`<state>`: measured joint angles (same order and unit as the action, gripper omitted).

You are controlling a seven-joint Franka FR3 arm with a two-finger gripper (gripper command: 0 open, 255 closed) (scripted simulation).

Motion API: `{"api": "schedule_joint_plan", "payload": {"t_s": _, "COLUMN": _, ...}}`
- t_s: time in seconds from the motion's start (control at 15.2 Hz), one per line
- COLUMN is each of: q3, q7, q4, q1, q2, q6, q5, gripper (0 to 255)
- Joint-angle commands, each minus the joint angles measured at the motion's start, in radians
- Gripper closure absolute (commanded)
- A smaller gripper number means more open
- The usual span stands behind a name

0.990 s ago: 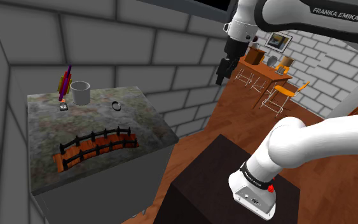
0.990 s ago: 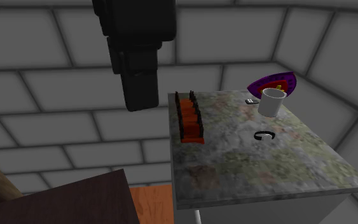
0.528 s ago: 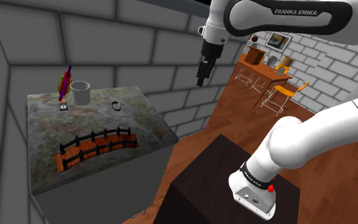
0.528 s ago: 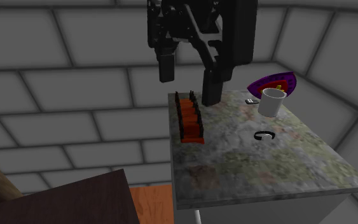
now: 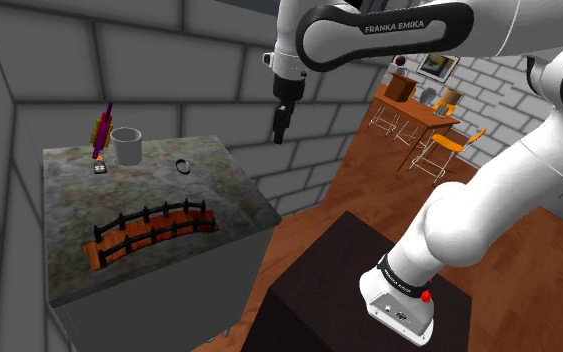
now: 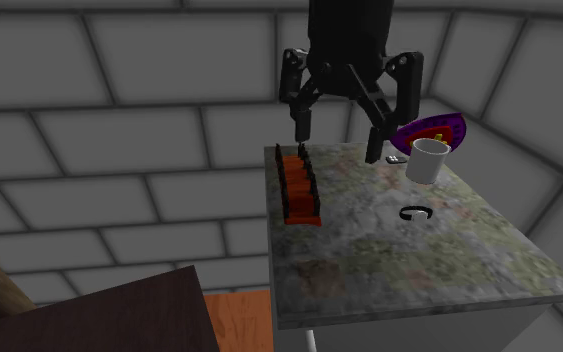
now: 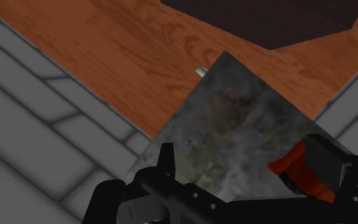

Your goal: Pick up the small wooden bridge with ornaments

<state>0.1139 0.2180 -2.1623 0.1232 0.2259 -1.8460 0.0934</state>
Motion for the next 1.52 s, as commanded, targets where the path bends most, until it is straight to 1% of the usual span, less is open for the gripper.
{"api": "schedule_joint_plan", "payload": {"t_s": 0.0, "q3": 0.016, "q7": 0.024, "q4": 0.047, "q1": 0.015, "q2": -0.069, "q6": -0.014, "q5": 0.008, "gripper": 0}}
{"api": "schedule_joint_plan", "payload": {"t_s": 0.4, "q3": 0.062, "q7": 0.088, "q4": 0.193, "q1": 0.059, "q2": -0.278, "q6": -0.051, "q5": 0.049, "gripper": 0}}
{"api": "schedule_joint_plan", "payload": {"t_s": 0.79, "q3": 0.105, "q7": 0.146, "q4": 0.355, "q1": 0.113, "q2": -0.48, "q6": -0.06, "q5": 0.105, "gripper": 0}}
{"api": "schedule_joint_plan", "payload": {"t_s": 1.12, "q3": 0.135, "q7": 0.195, "q4": 0.501, "q1": 0.17, "q2": -0.643, "q6": -0.051, "q5": 0.158, "gripper": 0}}
{"api": "schedule_joint_plan", "payload": {"t_s": 1.45, "q3": 0.158, "q7": 0.251, "q4": 0.657, "q1": 0.237, "q2": -0.804, "q6": -0.029, "q5": 0.211, "gripper": 0}}
